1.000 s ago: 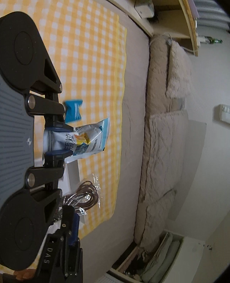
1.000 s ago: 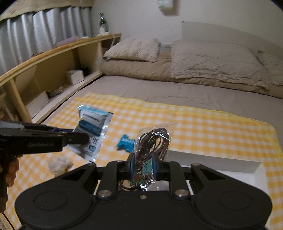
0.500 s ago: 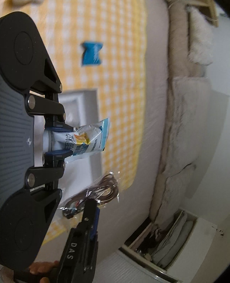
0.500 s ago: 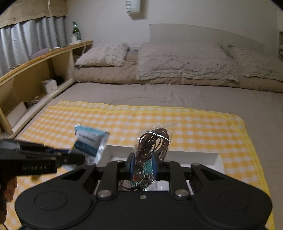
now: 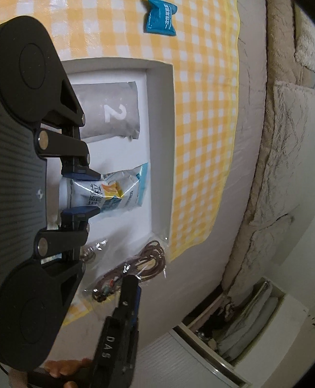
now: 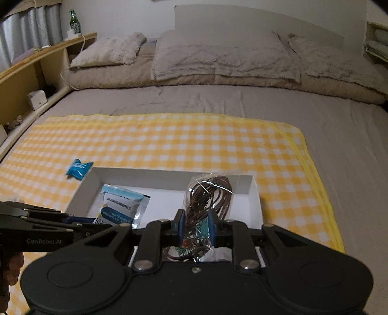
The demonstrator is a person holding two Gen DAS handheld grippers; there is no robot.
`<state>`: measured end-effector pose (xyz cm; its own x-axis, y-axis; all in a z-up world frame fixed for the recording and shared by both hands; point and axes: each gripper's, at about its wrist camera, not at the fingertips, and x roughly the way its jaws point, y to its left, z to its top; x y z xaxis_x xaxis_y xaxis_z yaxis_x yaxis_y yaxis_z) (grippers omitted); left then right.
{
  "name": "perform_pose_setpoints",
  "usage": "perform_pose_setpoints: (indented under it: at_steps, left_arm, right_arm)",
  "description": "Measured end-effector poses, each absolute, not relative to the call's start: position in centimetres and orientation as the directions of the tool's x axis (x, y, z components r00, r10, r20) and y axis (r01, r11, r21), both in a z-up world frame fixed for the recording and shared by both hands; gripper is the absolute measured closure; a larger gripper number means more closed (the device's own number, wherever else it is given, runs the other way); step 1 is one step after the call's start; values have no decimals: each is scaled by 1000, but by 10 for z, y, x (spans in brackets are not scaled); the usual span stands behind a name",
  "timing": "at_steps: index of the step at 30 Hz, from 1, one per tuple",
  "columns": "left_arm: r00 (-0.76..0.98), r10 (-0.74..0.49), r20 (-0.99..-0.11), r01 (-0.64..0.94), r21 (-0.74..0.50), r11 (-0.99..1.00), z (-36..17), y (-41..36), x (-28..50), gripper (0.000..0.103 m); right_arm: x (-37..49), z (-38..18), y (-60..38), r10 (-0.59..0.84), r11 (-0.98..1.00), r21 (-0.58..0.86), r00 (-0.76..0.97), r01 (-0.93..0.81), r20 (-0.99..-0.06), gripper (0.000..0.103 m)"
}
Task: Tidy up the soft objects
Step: 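Carry both items into the white box and open both tools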
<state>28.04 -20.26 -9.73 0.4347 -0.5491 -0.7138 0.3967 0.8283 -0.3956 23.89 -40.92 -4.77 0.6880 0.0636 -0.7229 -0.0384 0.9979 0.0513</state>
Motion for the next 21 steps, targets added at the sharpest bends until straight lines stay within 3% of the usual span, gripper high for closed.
perform_pose_setpoints:
  at_steps: [3, 8, 10, 12, 15, 21]
  left_arm:
    - [434, -520, -736, 421, -344, 839, -101, -206, 281, 64]
    - [478, -498, -723, 477, -263, 839, -92, -205, 279, 66]
    - [485, -516, -706, 488, -271, 830, -89, -204, 279, 73]
    - [481, -532, -697, 504, -276, 818, -88, -206, 279, 89]
    - [464, -548, -695, 536, -273, 799, -94, -215, 279, 94]
    - [437, -500, -748, 584, -186, 790, -115, -232, 276, 97]
  right_arm:
    - [244, -55, -410, 65, 998, 48, 679, -44, -732, 82]
    - [259, -64, -404, 73, 997, 40, 671, -64, -738, 82]
    - [265, -67, -403, 69, 997, 39, 672, -59, -737, 82]
    - [267, -68, -402, 64, 998, 43, 679, -47, -731, 80]
    - [270, -69, -403, 32, 999, 43, 686, -1, -727, 72]
    - [269, -68, -404, 25, 999, 38, 674, 5, -738, 71]
